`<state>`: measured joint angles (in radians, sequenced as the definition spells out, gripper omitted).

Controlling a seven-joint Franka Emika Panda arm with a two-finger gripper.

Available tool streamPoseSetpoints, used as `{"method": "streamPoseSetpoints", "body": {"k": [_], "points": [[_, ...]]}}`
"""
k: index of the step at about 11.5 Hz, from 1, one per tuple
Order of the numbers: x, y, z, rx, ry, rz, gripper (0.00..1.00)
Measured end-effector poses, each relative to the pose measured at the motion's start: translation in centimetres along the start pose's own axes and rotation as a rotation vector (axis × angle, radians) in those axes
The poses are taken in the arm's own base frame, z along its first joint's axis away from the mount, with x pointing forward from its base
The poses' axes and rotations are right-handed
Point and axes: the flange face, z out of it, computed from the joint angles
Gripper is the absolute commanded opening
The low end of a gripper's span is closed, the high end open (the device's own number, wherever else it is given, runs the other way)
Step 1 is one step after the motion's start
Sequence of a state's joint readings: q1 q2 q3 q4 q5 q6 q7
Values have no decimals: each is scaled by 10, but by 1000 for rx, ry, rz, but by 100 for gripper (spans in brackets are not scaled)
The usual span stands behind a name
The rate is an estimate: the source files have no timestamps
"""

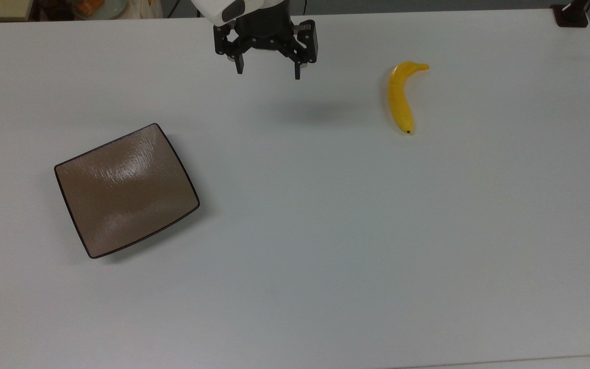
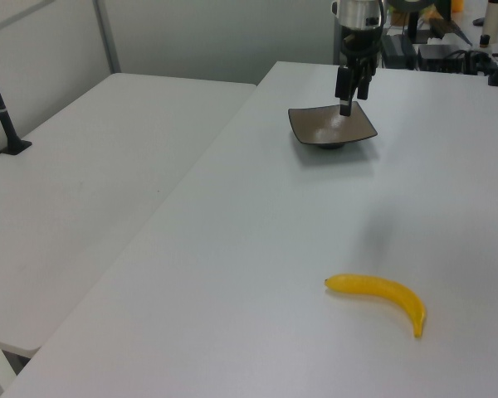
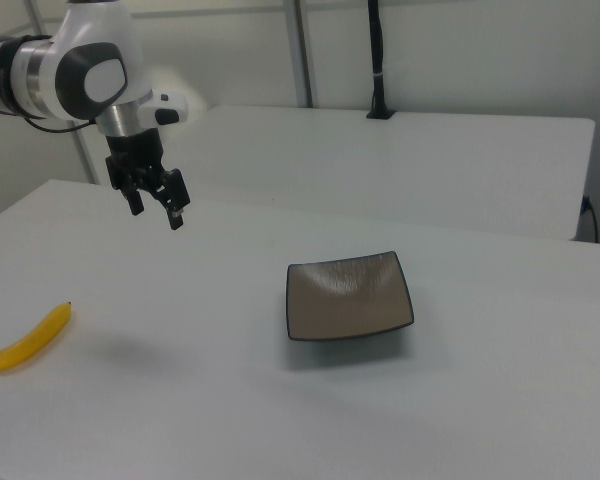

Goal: Bananas placed on a ceramic plate
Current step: 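Move the open gripper over the yellow banana, then lower the gripper and close it around the banana's middle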

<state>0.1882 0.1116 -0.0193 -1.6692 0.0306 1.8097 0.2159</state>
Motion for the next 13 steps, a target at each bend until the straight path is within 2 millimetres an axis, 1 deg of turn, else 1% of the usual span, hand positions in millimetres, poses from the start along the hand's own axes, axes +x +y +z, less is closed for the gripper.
{"method": "streamPoseSetpoints", "body": {"k": [2,3,4,5,6,7,8,9,11,13], "points": [[-4,-15,15,6,1,-25,100],[-5,-27,25,15,19,-42,100],[-11,-46,45,25,35,-57,100],[-16,-61,61,31,38,-50,100],[-22,-72,71,33,30,-52,100],[-26,-81,76,33,19,-58,100],[-34,-97,87,32,-2,-74,100],[-38,-108,95,31,-17,-84,100],[-52,-137,114,29,-54,-130,100],[-67,-164,121,34,-71,-178,100]]}}
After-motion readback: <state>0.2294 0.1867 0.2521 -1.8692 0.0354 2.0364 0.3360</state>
